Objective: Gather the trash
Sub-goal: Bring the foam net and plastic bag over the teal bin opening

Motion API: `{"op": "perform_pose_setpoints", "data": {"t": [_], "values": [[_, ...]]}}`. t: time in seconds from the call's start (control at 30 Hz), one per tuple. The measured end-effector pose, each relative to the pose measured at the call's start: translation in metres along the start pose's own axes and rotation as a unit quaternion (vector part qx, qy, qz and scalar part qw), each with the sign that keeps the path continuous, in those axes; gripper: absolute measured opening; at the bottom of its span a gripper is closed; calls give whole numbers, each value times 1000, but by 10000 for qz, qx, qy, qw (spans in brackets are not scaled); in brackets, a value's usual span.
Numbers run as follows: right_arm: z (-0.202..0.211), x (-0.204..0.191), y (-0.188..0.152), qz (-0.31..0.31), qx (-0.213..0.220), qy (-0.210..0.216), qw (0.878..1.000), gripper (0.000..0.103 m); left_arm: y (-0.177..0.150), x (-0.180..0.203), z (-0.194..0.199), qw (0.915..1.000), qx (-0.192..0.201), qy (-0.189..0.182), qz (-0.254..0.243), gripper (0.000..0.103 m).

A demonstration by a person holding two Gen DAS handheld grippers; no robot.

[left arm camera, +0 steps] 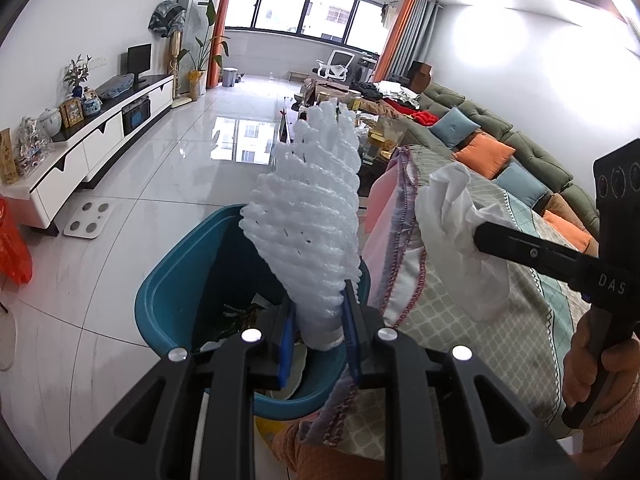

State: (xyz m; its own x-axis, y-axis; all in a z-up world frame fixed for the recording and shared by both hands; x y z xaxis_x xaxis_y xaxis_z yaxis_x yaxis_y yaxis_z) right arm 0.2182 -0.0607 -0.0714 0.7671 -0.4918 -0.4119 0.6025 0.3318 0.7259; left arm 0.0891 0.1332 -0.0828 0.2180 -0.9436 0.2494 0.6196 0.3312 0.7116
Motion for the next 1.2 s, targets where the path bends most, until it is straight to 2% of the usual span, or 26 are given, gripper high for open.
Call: {"op": "perform_pose_setpoints", "data": {"t": [1.2], "values": [[-47, -19, 13, 141, -232, 90, 9996, 15, -3, -12, -17, 9993, -154, 256, 219, 23]]}}
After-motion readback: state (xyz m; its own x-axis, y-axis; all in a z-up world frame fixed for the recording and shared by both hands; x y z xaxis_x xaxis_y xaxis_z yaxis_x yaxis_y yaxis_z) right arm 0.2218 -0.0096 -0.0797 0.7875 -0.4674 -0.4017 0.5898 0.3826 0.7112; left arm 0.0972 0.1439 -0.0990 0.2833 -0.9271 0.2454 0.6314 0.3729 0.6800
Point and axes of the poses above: each gripper's, at about its wrist camera, not at the fingertips, and z roughly against the way its jaws point, x to its right, y to its top, the point moved 5 cm from there along -z, roughly the way its jaws point, and after that the axes turned 1 degree about z, right-handed, at the moved point
